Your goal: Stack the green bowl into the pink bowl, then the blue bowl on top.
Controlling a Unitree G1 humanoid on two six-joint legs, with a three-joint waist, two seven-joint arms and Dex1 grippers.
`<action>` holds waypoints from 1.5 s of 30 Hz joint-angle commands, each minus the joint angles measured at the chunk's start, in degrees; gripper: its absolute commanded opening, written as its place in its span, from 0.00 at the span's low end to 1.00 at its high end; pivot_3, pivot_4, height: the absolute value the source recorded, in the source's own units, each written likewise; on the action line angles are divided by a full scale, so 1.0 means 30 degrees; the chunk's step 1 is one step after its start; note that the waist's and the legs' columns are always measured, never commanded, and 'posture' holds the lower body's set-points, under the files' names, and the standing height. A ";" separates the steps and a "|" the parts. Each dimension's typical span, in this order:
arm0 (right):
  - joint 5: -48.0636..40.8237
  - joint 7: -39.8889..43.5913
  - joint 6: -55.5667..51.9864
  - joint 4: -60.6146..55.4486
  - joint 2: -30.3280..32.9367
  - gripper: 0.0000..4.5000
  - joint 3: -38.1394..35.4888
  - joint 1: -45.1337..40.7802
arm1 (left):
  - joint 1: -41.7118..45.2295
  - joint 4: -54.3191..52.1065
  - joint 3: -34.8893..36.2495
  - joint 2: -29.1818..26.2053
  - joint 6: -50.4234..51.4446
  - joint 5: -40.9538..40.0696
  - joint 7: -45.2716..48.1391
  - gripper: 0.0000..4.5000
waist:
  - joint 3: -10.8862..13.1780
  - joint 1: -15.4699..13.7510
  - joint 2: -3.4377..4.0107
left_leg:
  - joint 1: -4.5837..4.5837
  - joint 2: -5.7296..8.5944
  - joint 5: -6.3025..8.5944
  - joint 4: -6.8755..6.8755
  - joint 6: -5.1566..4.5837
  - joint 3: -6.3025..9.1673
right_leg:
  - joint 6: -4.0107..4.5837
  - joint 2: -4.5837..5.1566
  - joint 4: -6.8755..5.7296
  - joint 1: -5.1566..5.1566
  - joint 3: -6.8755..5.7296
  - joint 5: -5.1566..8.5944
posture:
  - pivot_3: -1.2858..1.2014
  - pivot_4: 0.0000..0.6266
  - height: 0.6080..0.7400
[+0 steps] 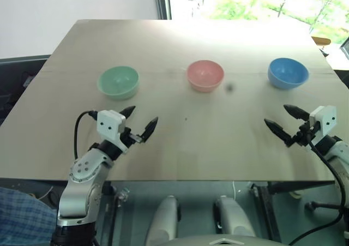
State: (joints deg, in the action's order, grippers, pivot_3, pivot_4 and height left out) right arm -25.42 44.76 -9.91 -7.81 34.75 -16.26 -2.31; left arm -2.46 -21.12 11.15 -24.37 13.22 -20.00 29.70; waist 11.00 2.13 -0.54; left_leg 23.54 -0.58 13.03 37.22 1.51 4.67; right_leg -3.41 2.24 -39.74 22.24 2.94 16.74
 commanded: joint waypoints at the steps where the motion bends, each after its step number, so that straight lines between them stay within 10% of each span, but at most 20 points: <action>1: -0.0088 0.0434 0.0049 0.0013 0.0440 0.98 0.0051 -0.0905 | -0.0119 -0.0747 0.0161 0.0041 -0.0438 -0.0133 -0.0063 1.00 | 0.0000 0.0012 -0.0001 | -0.0001 0.0000 0.0000 0.0000 0.0000 0.0001 | 0.0000 0.0000 0.0000 0.0000 -0.0001 0.0000 | 0.52 0.24 1.00; 18: 0.5784 0.2718 -0.0116 0.3810 0.1758 0.98 0.7388 -1.1153 | -0.0345 -0.1136 0.0670 0.0247 0.0103 -0.2565 0.0888 1.00 | 0.0002 -0.0039 -0.0003 | 0.0004 0.0001 0.0000 0.0006 0.0001 0.0037 | 0.0002 0.0003 0.0017 -0.0013 -0.0044 -0.0001 | 0.52 0.24 1.00; 45: 1.4864 0.0455 0.8901 2.3984 -0.5953 0.98 1.3528 -2.3539 | -0.4494 -0.5761 0.2869 0.0430 -0.0744 -0.4335 0.0133 1.00 | 0.0007 0.0123 0.0004 | 0.0061 -0.0003 -0.0004 -0.0028 0.0008 -0.0009 | 0.0012 0.0003 -0.0011 0.0113 0.0007 -0.0002 | 0.52 0.24 1.00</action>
State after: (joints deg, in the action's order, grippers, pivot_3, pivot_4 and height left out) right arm 17.86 47.03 14.90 63.02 17.07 23.92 -70.87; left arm -15.50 -35.23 18.54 -22.95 12.55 -32.79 30.17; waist 11.02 2.50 -0.53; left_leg 23.72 -0.59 13.02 37.13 1.54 4.62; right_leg -3.37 2.25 -39.78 22.60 2.99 16.74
